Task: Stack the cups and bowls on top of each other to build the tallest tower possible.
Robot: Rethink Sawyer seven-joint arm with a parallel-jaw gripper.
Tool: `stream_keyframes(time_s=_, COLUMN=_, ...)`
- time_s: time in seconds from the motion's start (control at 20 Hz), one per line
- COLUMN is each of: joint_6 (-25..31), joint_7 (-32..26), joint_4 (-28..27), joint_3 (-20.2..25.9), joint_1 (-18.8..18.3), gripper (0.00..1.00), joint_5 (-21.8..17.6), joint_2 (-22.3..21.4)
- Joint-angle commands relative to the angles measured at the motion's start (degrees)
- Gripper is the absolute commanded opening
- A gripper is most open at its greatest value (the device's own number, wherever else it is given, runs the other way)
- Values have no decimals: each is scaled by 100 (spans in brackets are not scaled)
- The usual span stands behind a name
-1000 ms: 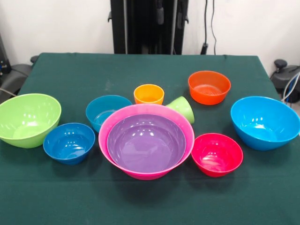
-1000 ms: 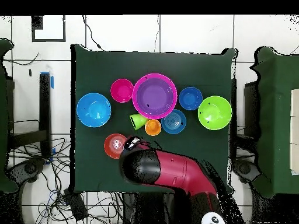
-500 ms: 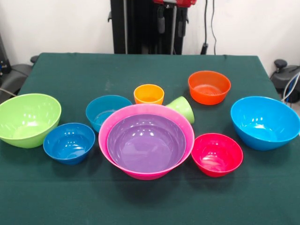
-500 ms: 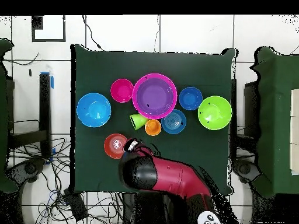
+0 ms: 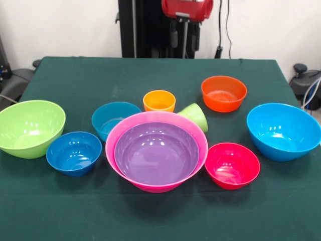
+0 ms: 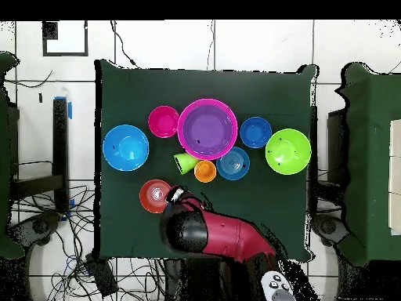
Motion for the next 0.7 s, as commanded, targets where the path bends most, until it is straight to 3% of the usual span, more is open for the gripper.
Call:
stream_keyframes(time_s=0.05, joint_6=-631, joint_7=1145, joint_4=225, joint_3=317, joint_1=133, gripper=100, joint_5=267, joint_2=773)
stream_keyframes(time_s=0.7, joint_6=-1312, joint_7=1684, joint_4=209, joint_3=627, joint_1=470, gripper=100, joint_5=811, joint_2=1168)
